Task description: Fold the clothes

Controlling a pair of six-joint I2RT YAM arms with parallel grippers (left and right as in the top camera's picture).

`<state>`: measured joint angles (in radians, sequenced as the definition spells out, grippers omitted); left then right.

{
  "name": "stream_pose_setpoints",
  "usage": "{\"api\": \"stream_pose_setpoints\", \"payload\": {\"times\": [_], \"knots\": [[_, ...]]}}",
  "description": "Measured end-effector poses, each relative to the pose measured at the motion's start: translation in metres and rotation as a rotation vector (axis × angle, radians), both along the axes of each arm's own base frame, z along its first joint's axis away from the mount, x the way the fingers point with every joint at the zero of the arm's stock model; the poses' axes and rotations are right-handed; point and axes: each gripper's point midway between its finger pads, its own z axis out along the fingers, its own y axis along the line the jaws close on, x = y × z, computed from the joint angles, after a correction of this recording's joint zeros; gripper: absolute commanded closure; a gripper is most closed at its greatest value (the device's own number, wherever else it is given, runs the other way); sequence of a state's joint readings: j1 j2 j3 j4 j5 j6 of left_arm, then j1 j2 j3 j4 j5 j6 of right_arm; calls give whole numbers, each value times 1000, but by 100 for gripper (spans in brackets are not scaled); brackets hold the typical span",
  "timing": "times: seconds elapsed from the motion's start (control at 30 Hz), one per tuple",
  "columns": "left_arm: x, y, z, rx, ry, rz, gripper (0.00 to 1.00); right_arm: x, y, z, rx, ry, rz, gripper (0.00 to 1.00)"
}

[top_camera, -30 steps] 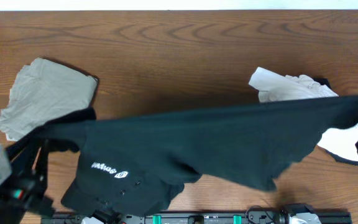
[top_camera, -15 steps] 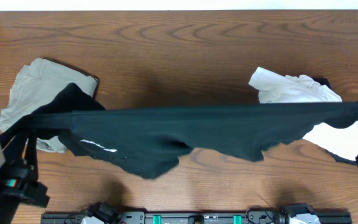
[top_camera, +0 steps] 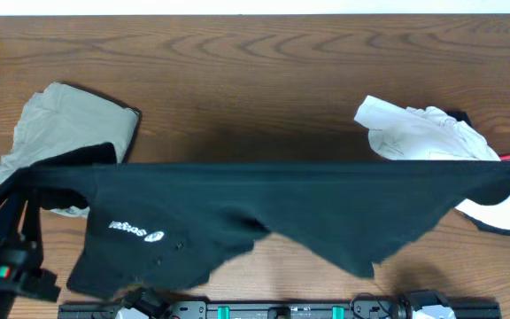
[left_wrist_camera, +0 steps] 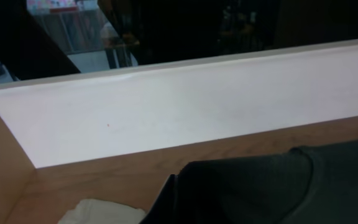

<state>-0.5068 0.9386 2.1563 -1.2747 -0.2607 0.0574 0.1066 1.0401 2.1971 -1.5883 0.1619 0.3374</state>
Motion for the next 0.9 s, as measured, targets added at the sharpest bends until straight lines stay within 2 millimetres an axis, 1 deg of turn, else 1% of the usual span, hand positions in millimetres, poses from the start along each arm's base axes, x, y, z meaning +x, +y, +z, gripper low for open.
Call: {"api": "stream_pose_setpoints", "payload": {"times": [0.07, 0.17, 0.2, 0.23, 0.3, 0.33, 0.4, 0.47, 0.5, 0.57, 0.6, 0.63, 0.7, 0.77, 0.83, 0.87, 0.9], "knots": [[10, -7, -2, 12, 23, -7, 94, 6, -5, -4, -2, 26, -36, 99], [39, -23, -11, 49, 85, -8, 94, 24, -13, -15, -28, 95, -93, 99], [52, -30, -16, 65, 113, -7, 94, 35, -16, -21, -45, 135, -119, 99], [62, -35, -20, 77, 136, -7, 94, 42, -18, -25, -54, 158, -133, 99], [89, -49, -34, 116, 200, 0, 94, 67, -22, -38, -86, 230, -170, 99], [100, -55, -41, 133, 225, 2, 94, 81, -25, -46, -103, 270, -187, 99], [130, -71, -61, 177, 297, 7, 94, 108, -30, -64, -130, 352, -221, 99], [159, -85, -83, 226, 366, 9, 94, 139, -39, -88, -153, 444, -262, 99], [170, -91, -92, 243, 390, 10, 94, 149, -42, -96, -157, 471, -277, 99], [193, -102, -111, 275, 437, 12, 94, 177, -54, -122, -162, 549, -313, 99], [207, -107, -123, 290, 464, 17, 94, 188, -58, -131, -161, 571, -324, 99], [220, -111, -134, 301, 488, 24, 94, 201, -64, -145, -156, 603, -335, 99], [247, -114, -157, 317, 533, 43, 94, 224, -72, -170, -145, 651, -347, 99], [270, -114, -177, 324, 565, 65, 94, 247, -76, -195, -136, 686, -345, 99], [296, -114, -202, 328, 604, 84, 94, 268, -77, -217, -136, 708, -332, 99], [305, -113, -211, 328, 617, 90, 94, 277, -77, -227, -136, 717, -324, 99], [317, -113, -225, 328, 637, 95, 94, 287, -76, -238, -136, 727, -315, 99]]}}
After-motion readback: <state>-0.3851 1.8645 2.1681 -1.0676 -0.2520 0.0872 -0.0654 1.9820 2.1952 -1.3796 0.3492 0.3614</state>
